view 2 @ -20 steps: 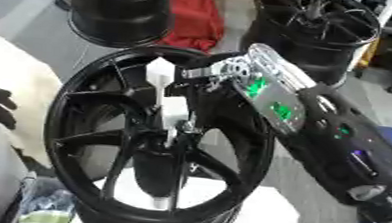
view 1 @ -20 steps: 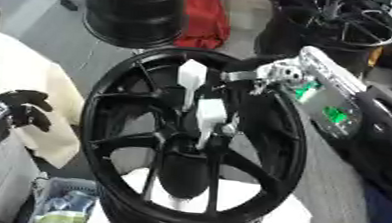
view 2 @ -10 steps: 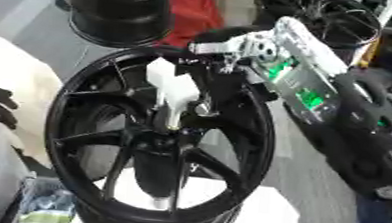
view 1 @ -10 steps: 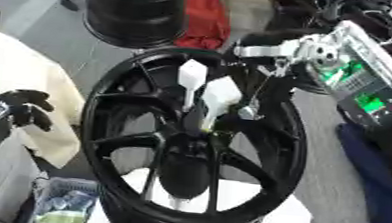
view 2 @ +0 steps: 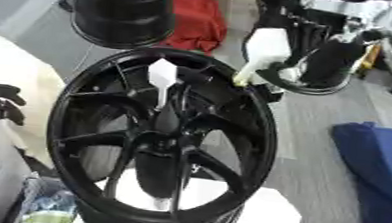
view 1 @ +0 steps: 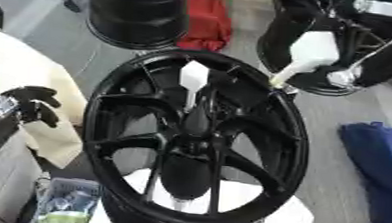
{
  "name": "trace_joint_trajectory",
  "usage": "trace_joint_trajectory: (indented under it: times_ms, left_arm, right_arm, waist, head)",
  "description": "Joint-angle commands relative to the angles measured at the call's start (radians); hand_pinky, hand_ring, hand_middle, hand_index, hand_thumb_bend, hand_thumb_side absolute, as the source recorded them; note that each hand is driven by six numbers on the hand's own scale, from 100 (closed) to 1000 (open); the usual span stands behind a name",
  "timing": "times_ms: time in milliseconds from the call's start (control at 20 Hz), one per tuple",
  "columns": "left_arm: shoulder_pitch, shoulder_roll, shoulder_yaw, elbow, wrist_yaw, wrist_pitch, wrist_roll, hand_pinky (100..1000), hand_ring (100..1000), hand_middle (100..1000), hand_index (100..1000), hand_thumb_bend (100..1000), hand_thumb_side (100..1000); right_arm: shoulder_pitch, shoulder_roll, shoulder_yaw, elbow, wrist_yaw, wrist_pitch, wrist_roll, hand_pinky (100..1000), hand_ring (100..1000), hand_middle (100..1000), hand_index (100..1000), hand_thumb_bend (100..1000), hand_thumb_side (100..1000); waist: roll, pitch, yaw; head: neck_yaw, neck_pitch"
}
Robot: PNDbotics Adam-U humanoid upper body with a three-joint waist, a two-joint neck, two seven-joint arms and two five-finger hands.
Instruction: Pull the pin out of the wheel hub.
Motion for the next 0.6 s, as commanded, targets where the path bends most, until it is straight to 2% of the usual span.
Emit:
trace_joint_trajectory:
  times_ms: [50,100,150,200,250,300,350,500,600]
  left_arm:
    - [-0.015,0.018,0.027,-0.019,0.009,-0.002,0.000,598,578,629,795,100,801]
    - [-0.015,0.018,0.032,-0.018,0.009,-0.003,0.000,598,578,628,795,100,802]
    - [-0.018,0.018,0.041,-0.019,0.010,-0.005,0.000,598,578,628,795,100,802]
    - [-0.020,0.018,0.051,-0.018,0.010,-0.008,0.000,598,578,628,795,100,802]
    - [-0.021,0.020,0.060,-0.018,0.010,-0.009,0.000,598,578,628,795,100,801]
    - [-0.021,0.021,0.065,-0.017,0.011,-0.011,0.000,598,578,628,795,100,800]
    - [-0.021,0.022,0.066,-0.016,0.012,-0.013,0.000,598,578,628,795,100,800]
    - [-0.017,0.024,0.057,-0.013,0.015,-0.016,0.000,598,578,628,795,100,798]
    - [-0.013,0.023,0.045,-0.011,0.014,-0.017,0.000,598,578,628,795,100,799]
  right_arm:
    - [0.036,-0.047,-0.091,0.035,0.051,0.060,-0.034,611,499,436,515,100,100]
    - [0.059,-0.044,-0.114,0.057,0.066,0.075,-0.048,664,561,511,610,100,100]
    - [0.082,-0.040,-0.136,0.079,0.080,0.088,-0.062,668,568,520,623,100,100]
    - [0.103,-0.027,-0.158,0.100,0.093,0.102,-0.076,730,679,701,845,192,234]
    - [0.126,-0.009,-0.181,0.123,0.107,0.116,-0.089,763,732,760,895,248,296]
    - [0.150,0.012,-0.204,0.146,0.121,0.130,-0.104,813,796,835,929,336,375]
    - [0.173,0.034,-0.228,0.170,0.136,0.145,-0.118,829,816,860,937,367,409]
    - [0.244,0.092,-0.299,0.240,0.179,0.188,-0.162,830,817,871,936,392,453]
    - [0.292,0.127,-0.347,0.237,0.209,0.218,-0.191,824,808,866,931,395,462]
  waist:
    - [0.004,-0.002,-0.013]
    - [0.005,0.002,-0.015]
    - [0.009,0.010,-0.027]
    - [0.011,0.016,-0.044]
    - [0.013,0.020,-0.060]
    - [0.014,0.021,-0.070]
    - [0.015,0.020,-0.074]
    - [0.013,0.011,-0.059]
    - [0.011,0.003,-0.045]
  head:
    - [0.025,-0.021]
    - [0.031,-0.024]
    - [0.041,-0.031]
    - [0.051,-0.037]
    - [0.060,-0.041]
    - [0.063,-0.043]
    - [0.064,-0.043]
    - [0.050,-0.033]
    - [0.034,-0.023]
